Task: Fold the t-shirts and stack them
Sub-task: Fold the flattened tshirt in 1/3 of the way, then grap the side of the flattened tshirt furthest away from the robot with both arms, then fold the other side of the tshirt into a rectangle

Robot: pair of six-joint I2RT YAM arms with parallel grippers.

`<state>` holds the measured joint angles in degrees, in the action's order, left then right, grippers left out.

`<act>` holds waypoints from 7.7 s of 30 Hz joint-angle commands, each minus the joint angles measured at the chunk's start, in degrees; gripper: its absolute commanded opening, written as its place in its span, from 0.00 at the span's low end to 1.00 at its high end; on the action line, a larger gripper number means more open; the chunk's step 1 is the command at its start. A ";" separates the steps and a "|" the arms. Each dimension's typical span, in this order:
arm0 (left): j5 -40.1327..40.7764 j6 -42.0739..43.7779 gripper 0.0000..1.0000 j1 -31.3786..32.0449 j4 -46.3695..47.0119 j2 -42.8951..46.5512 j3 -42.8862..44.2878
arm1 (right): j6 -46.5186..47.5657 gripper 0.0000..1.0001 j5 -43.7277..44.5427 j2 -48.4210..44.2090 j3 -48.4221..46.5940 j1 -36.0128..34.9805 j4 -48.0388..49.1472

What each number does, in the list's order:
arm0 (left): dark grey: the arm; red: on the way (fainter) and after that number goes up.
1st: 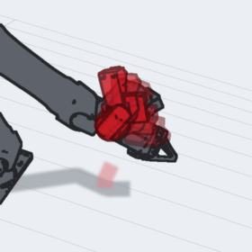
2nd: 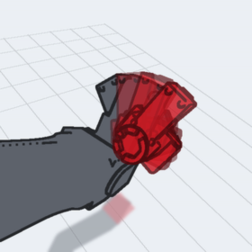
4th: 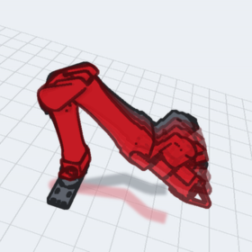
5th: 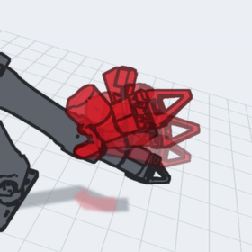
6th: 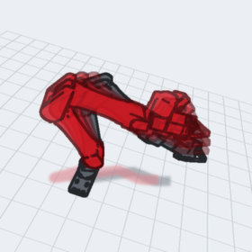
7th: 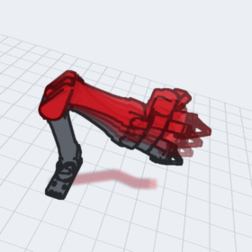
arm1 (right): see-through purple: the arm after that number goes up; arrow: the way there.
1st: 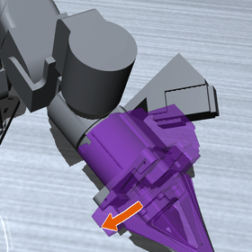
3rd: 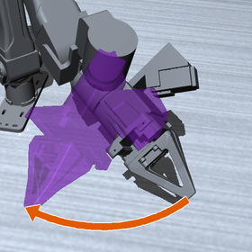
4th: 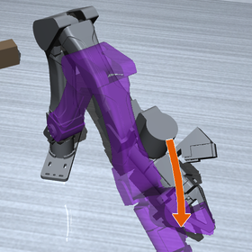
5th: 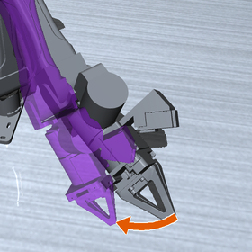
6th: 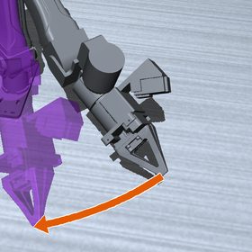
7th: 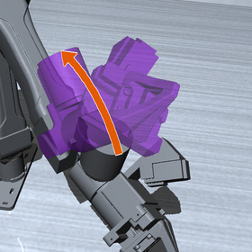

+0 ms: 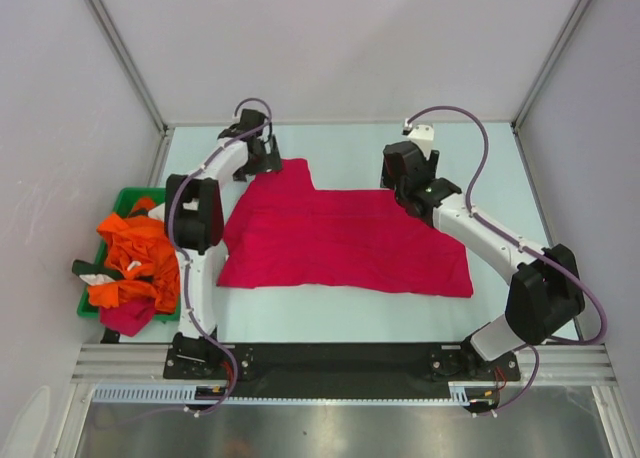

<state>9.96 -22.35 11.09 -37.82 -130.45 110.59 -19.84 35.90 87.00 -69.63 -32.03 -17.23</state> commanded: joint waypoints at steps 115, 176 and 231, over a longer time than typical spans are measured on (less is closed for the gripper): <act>-5.12 -1.12 0.00 0.95 2.49 1.60 9.21 | -9.78 0.52 -12.95 31.11 -24.76 27.37 -11.06; 0.59 0.73 0.00 3.67 1.17 13.29 6.31 | -11.90 0.00 -13.23 20.76 -20.38 27.64 -10.98; 5.78 0.03 0.00 3.50 5.04 52.31 -26.64 | -11.63 0.00 -8.92 -10.70 5.19 26.59 -16.42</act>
<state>14.87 -22.00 14.50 -33.91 -83.42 86.04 -31.31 24.75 79.90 -66.37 -4.56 -32.34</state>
